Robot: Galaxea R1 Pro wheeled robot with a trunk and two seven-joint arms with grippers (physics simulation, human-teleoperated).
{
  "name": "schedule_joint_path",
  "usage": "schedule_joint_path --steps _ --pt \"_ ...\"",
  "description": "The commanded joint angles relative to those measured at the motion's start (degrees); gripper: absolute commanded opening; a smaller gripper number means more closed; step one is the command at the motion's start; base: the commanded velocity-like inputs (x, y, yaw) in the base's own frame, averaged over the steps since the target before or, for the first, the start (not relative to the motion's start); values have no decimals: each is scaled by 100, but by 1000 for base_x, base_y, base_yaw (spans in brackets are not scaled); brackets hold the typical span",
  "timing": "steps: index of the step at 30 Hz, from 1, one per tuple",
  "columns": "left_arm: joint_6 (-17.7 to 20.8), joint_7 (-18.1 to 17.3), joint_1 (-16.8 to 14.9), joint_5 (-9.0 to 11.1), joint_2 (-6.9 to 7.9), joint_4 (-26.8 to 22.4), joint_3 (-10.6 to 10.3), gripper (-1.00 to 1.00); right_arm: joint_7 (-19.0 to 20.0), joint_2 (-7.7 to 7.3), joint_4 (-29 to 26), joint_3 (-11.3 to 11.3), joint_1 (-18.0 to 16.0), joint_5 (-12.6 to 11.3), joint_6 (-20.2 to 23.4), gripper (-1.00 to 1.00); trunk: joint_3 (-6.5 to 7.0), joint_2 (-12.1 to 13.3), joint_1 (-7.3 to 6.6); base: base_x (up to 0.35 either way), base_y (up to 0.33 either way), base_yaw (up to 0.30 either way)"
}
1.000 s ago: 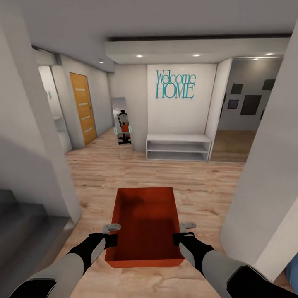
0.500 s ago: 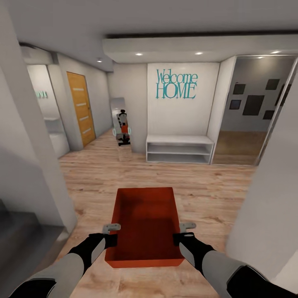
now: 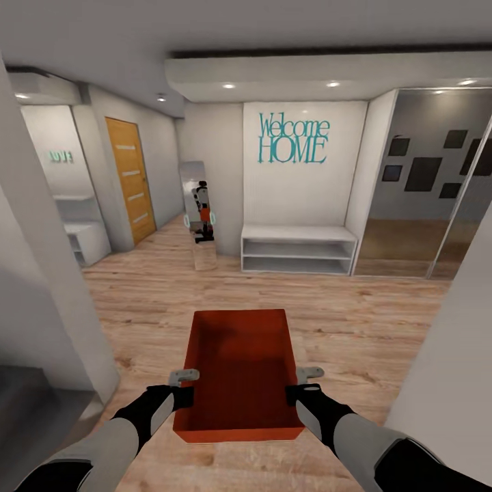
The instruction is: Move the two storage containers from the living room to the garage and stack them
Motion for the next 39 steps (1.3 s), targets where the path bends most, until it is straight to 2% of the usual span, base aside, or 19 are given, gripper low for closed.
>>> schedule_joint_path --steps 1,39 --pt "36 75 -4 -124 -2 -21 41 -100 21 10 -13 195 -1 -140 38 -100 -10 -11 7 322 0 0" --pt "36 75 -4 -123 -2 -21 41 -100 21 10 -17 195 -1 -139 46 -100 -10 -11 7 322 0 0"
